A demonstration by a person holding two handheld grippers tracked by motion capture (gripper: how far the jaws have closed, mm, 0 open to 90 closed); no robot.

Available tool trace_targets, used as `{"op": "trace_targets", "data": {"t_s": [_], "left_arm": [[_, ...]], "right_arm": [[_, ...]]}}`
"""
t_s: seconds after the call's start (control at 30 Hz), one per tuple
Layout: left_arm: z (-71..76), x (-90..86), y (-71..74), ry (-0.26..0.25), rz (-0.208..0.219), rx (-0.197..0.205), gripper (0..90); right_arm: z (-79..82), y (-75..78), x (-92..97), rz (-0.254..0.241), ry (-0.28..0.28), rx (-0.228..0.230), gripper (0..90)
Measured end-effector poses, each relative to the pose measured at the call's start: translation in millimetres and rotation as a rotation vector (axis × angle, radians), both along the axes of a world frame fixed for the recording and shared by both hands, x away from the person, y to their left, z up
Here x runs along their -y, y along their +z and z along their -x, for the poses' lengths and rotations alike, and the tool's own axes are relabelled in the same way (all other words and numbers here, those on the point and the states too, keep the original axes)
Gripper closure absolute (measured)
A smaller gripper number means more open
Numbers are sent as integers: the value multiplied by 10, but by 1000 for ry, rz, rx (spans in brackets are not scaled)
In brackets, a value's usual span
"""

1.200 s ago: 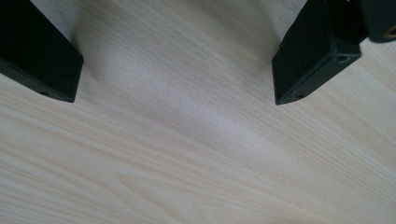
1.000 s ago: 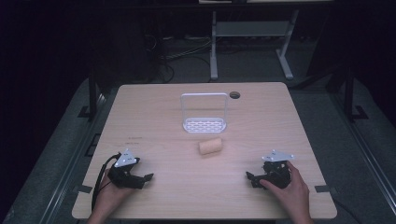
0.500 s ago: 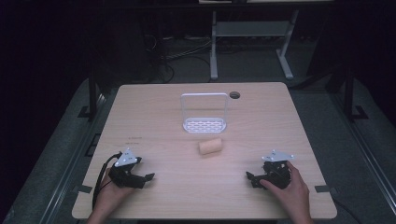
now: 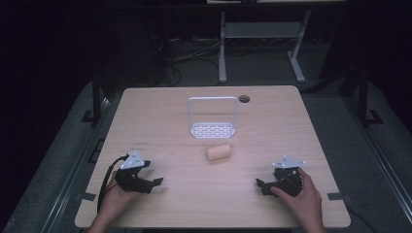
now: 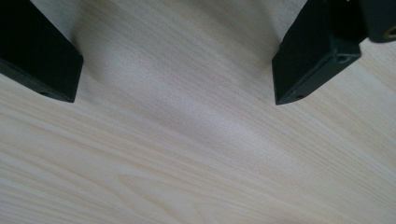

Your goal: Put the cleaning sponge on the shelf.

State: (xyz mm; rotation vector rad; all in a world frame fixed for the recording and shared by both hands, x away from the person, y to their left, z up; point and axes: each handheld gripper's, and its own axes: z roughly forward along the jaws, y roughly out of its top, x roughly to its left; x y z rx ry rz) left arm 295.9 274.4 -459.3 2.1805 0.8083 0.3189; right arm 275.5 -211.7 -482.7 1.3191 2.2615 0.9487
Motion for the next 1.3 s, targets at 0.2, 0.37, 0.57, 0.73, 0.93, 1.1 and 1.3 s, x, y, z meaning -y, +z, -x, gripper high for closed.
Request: {"op": "trace_targets", "data": {"t_s": [0.2,0.37,0.57,0.73,0.93,1.1,1.3], "left_arm": [[-36,44,26,-20,3,-4,140],[-83,87,59,-39,-3,-4,140],[-156,138,113,-64,-4,-1,140],[-204,175,130,-68,23,-3,140],[-253,243,188,-99,-6,8,140],[-297,292,212,-112,6,16,140],[-348,376,250,-140,-3,22,140]], "right_arm": [[2,0,0,0,-1,0,16],[1,-1,1,1,0,2,16],[2,0,1,0,-1,1,16],[2,0,0,1,-1,1,16],[2,-1,1,1,-1,2,16],[2,0,0,0,-2,1,16],[2,0,-1,-1,-3,1,16]]}}
